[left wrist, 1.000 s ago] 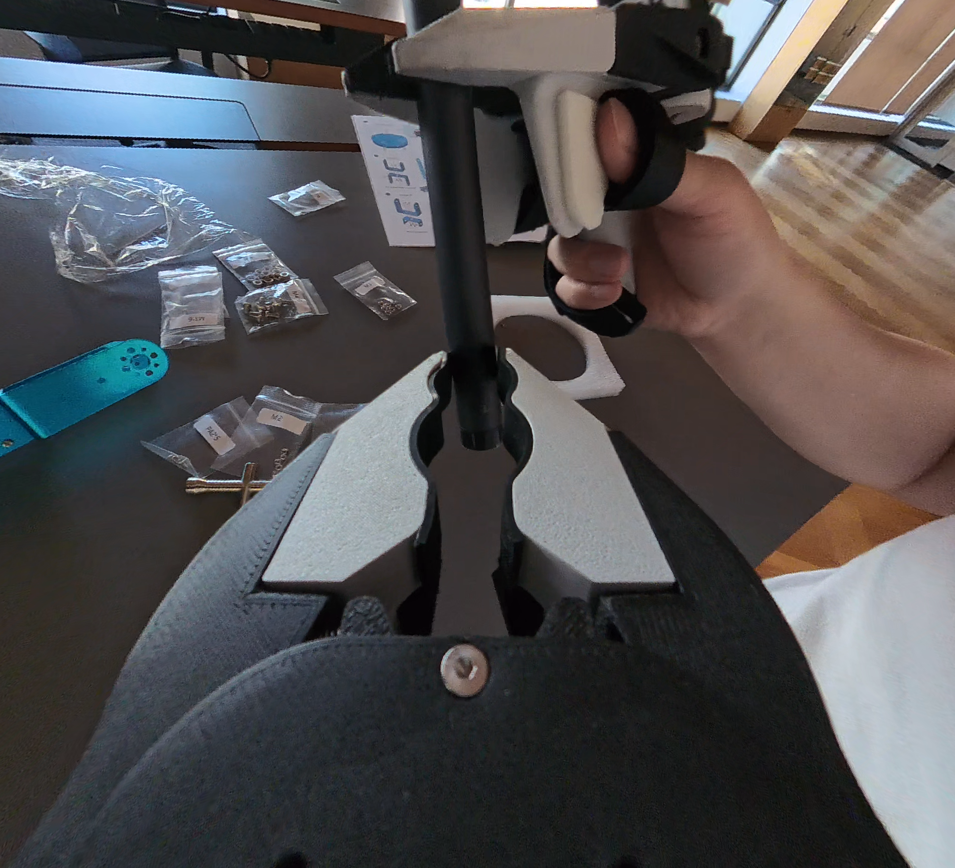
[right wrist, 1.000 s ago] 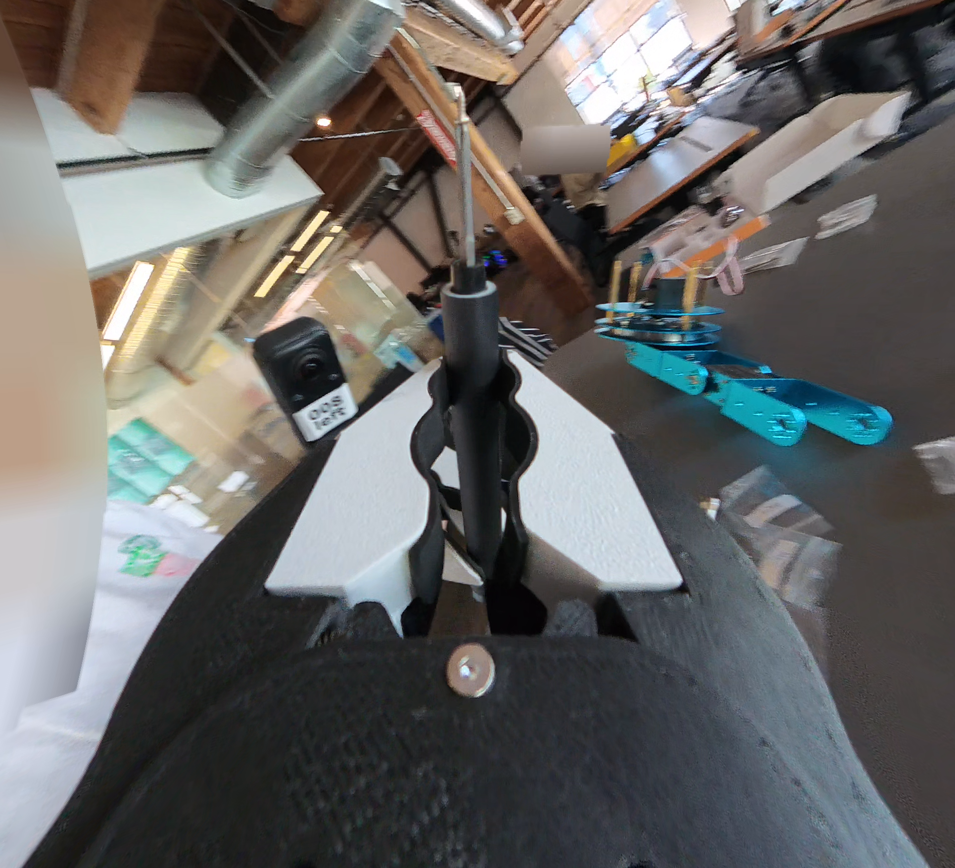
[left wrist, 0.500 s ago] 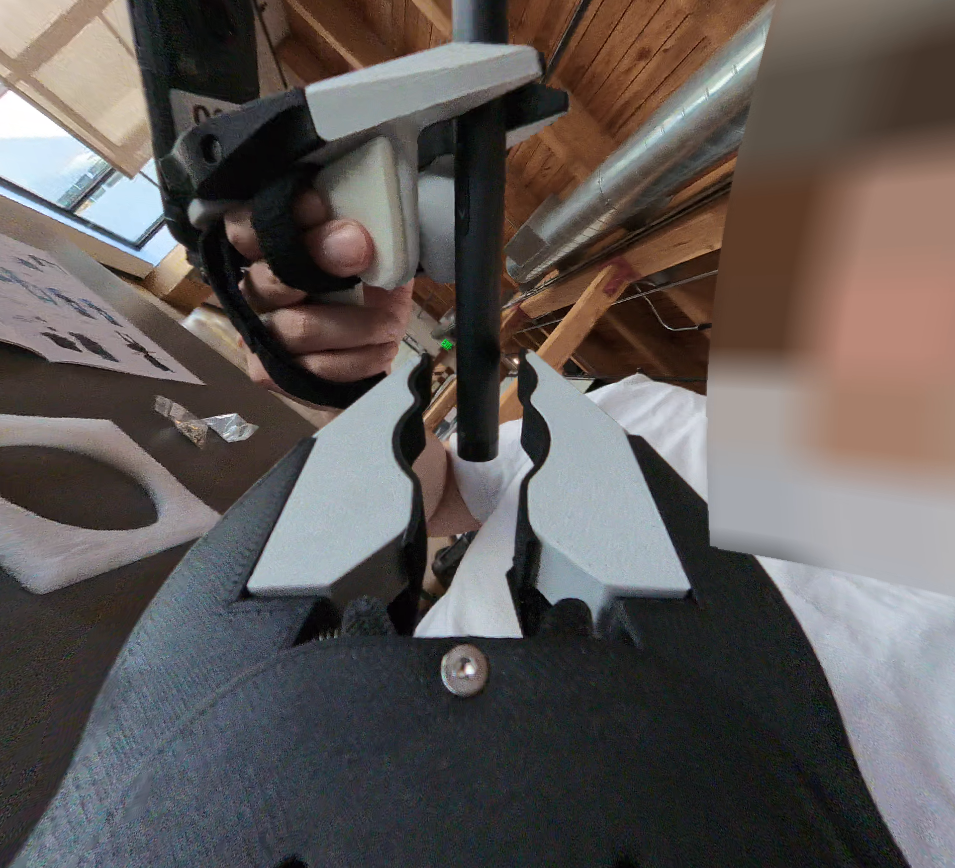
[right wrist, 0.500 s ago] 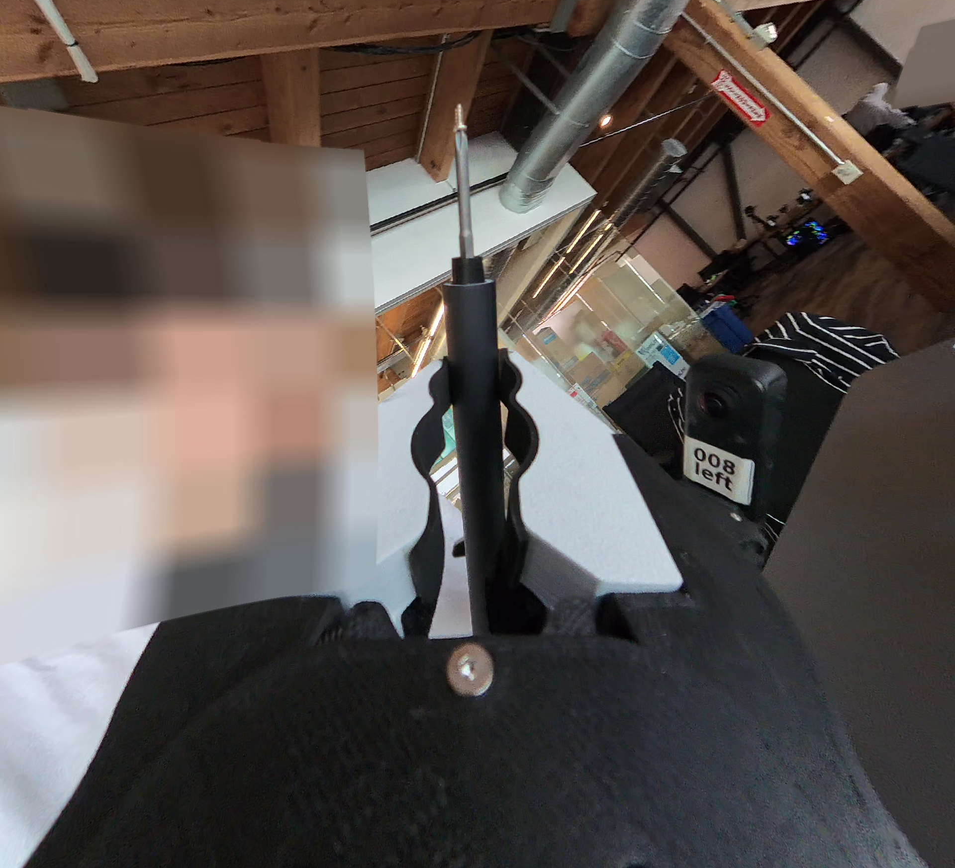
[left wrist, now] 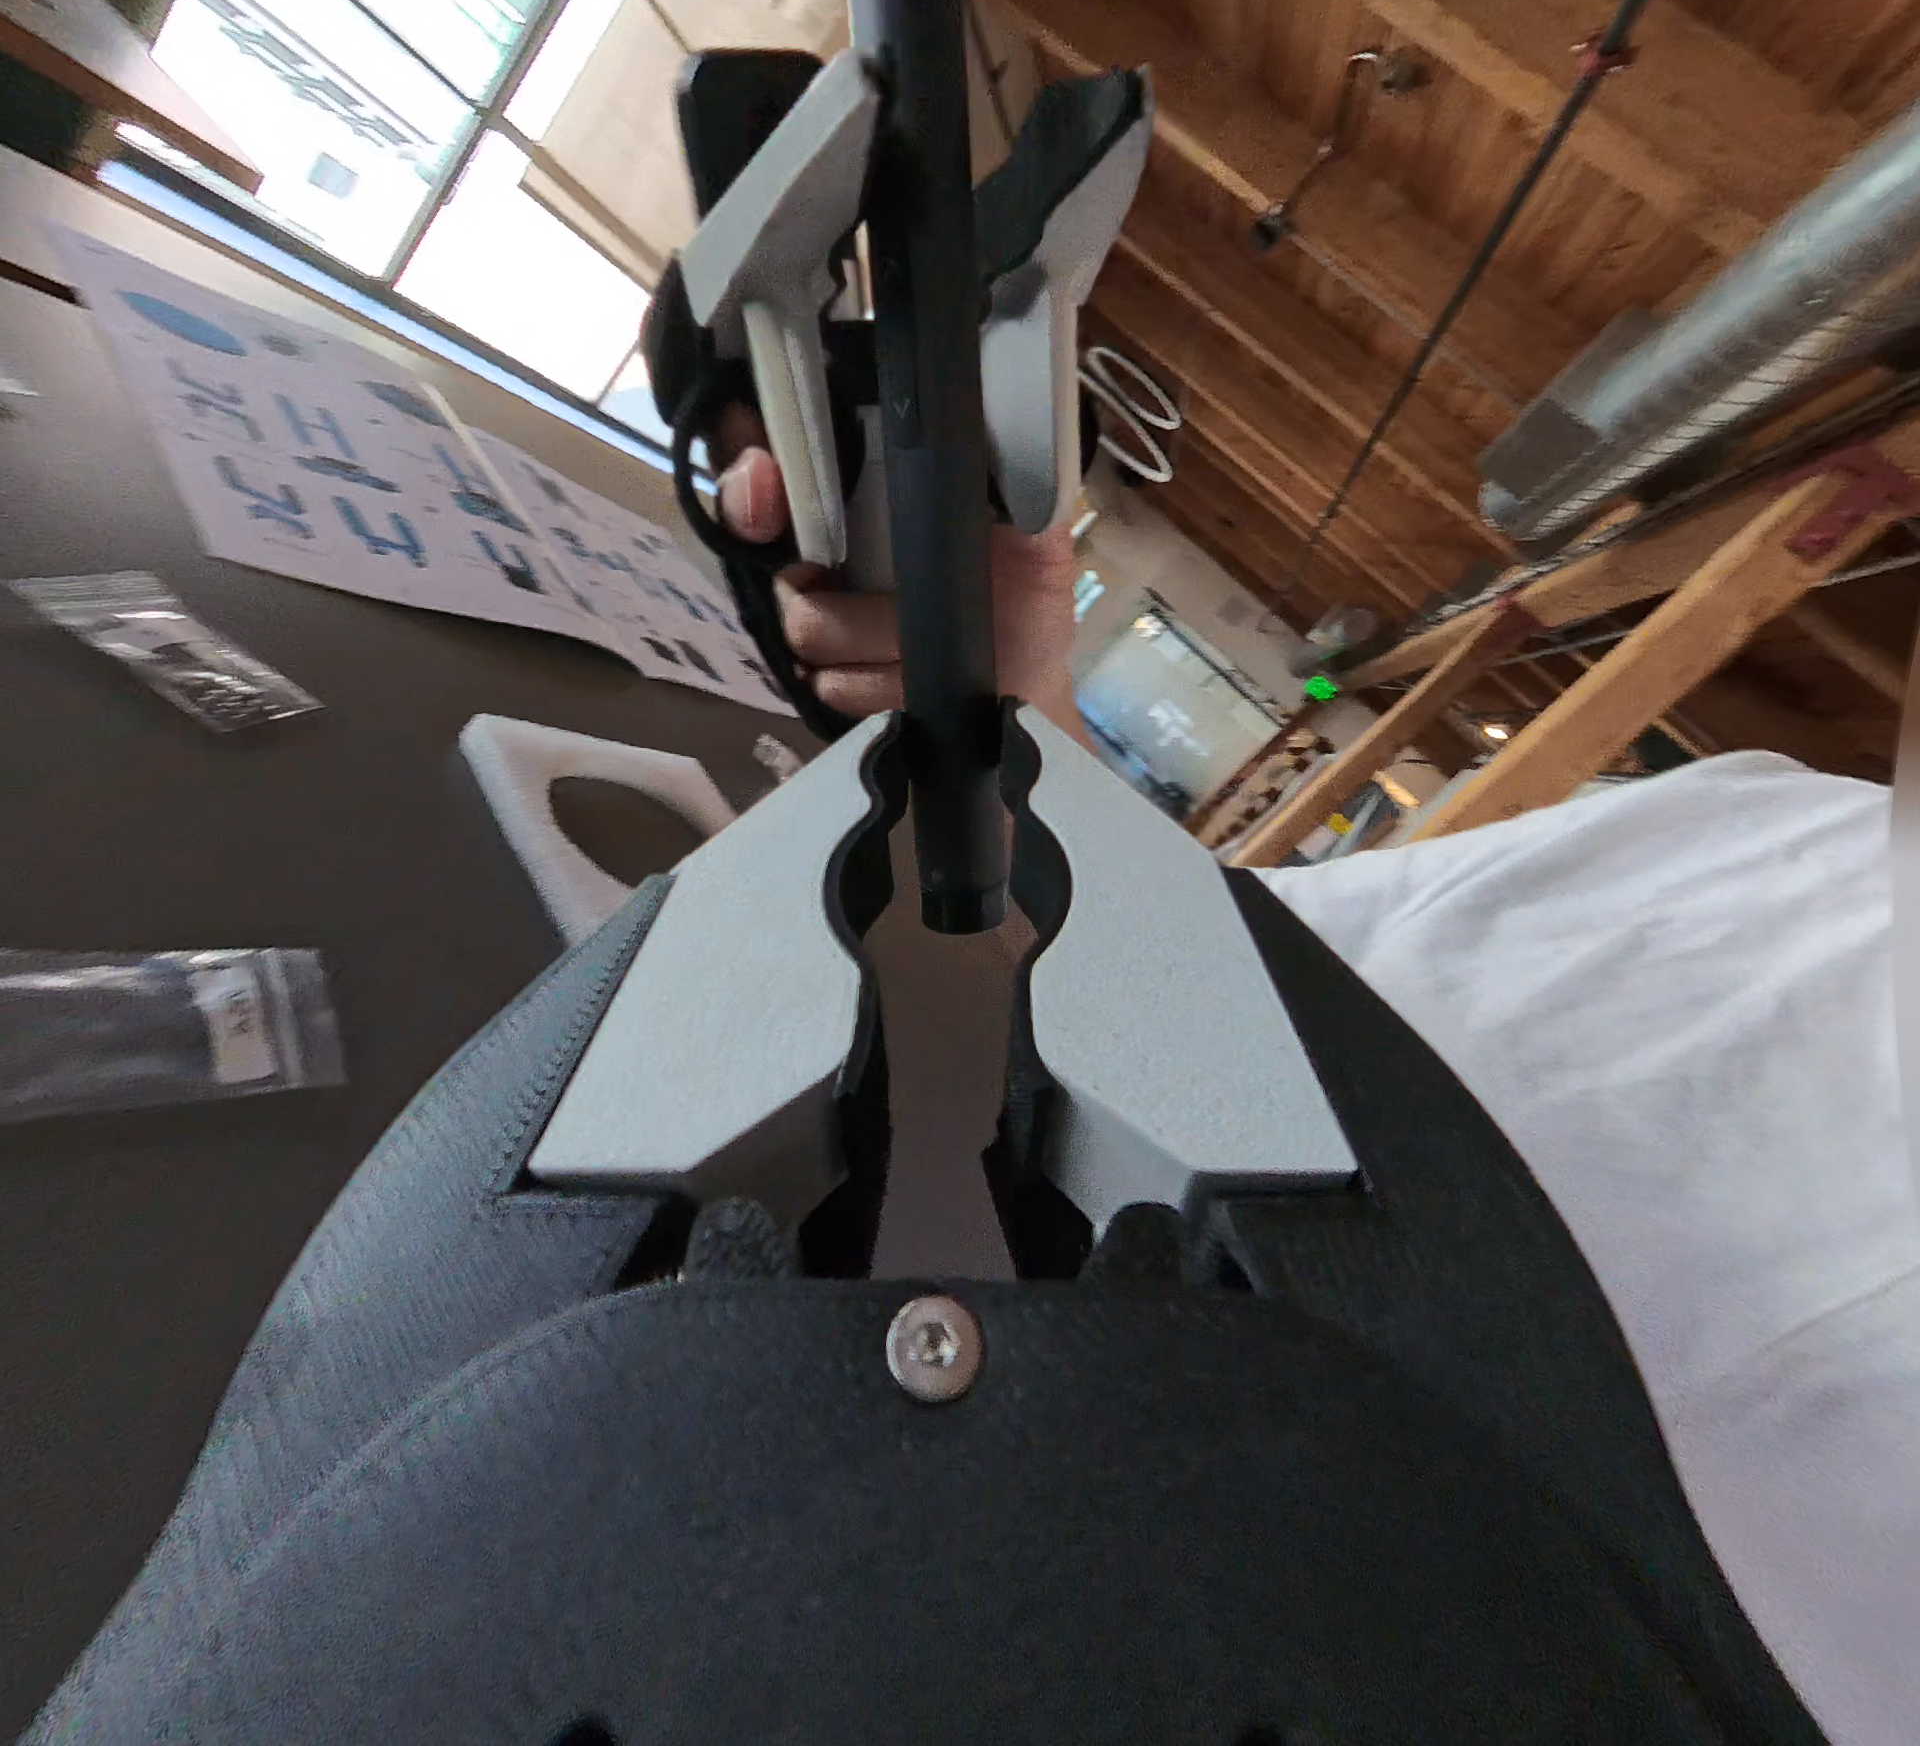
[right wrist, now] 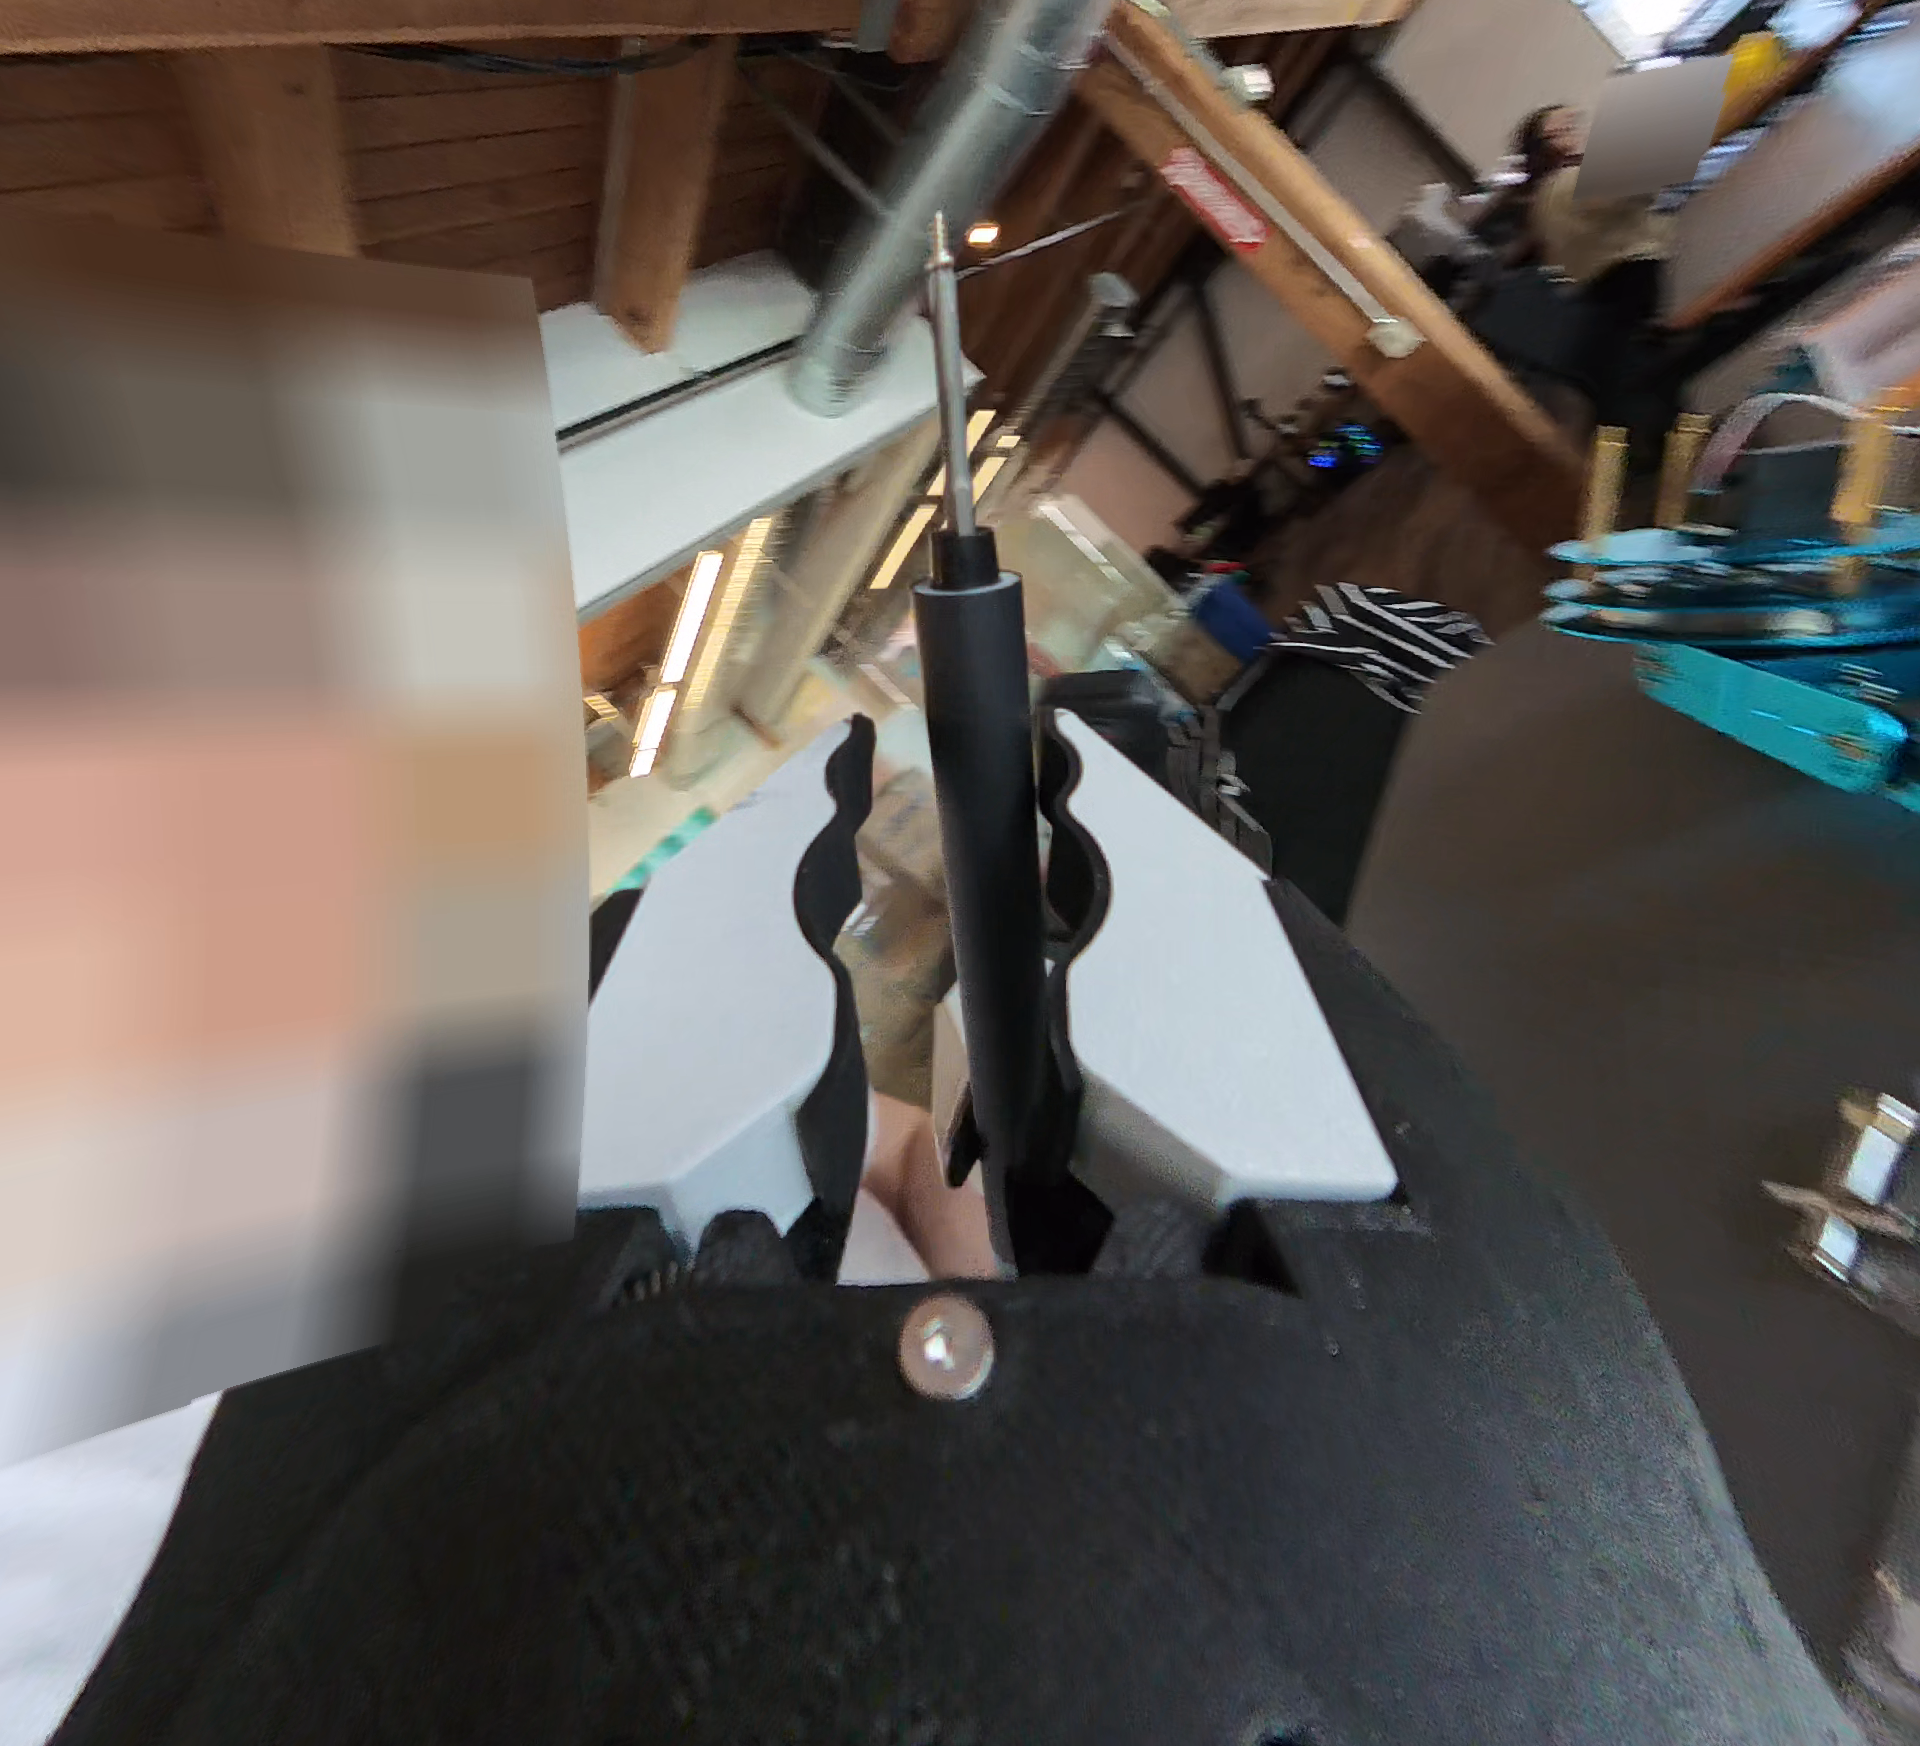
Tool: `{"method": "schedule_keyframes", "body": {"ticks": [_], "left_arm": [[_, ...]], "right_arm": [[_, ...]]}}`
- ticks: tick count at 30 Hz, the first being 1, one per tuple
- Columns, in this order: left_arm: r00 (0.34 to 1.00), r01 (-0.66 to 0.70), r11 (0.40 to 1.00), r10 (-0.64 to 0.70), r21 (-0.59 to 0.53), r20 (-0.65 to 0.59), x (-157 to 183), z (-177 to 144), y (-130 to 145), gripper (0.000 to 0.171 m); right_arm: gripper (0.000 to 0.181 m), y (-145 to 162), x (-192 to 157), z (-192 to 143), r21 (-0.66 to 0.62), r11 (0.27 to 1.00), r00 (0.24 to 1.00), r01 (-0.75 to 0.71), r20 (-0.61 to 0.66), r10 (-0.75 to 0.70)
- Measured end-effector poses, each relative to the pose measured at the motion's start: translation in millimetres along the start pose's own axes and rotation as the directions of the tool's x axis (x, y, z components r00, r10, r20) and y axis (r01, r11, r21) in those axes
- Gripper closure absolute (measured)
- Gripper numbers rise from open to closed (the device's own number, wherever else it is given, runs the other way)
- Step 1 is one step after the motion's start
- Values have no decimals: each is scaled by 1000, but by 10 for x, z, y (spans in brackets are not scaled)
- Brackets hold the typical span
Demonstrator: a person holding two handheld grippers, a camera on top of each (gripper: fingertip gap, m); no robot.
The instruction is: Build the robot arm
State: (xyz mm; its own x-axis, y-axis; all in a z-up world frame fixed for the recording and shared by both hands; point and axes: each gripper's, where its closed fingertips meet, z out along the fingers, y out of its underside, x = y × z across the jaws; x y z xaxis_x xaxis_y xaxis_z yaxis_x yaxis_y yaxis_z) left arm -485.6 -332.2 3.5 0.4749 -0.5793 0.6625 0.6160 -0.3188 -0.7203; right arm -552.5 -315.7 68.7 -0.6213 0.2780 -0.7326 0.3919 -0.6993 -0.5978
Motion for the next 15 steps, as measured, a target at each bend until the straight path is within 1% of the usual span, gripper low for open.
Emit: {"method": "schedule_keyframes", "body": {"ticks": [3, 6, 7, 9, 11, 15], "left_arm": [[979, -71, 997, 77, -38, 189, -176, -96, 61, 156], [938, -100, 991, 124, -92, 323, -304, -196, 146, 156], [916, -105, 986, 146, -129, 374, -363, -240, 195, 156], [879, -110, 979, 175, -169, 443, -425, -317, 262, 156], [872, -81, 982, 154, -173, 465, -425, -360, 308, 156], [853, -15, 987, 97, -163, 512, -477, -451, 374, 156]], "right_arm": [[149, 4, 237, -72, 19, 1000, 982, 10, -188, -6], [150, 52, 418, -150, 24, 1000, 948, 16, -317, -7], [151, 67, 462, -169, 35, 999, 942, 10, -336, 2], [159, 122, 555, -205, 53, 998, 935, -19, -352, 36], [165, 176, 634, -226, 77, 996, 937, -50, -340, 74], [166, 265, 786, -231, 129, 982, 942, -138, -289, 170]]}}
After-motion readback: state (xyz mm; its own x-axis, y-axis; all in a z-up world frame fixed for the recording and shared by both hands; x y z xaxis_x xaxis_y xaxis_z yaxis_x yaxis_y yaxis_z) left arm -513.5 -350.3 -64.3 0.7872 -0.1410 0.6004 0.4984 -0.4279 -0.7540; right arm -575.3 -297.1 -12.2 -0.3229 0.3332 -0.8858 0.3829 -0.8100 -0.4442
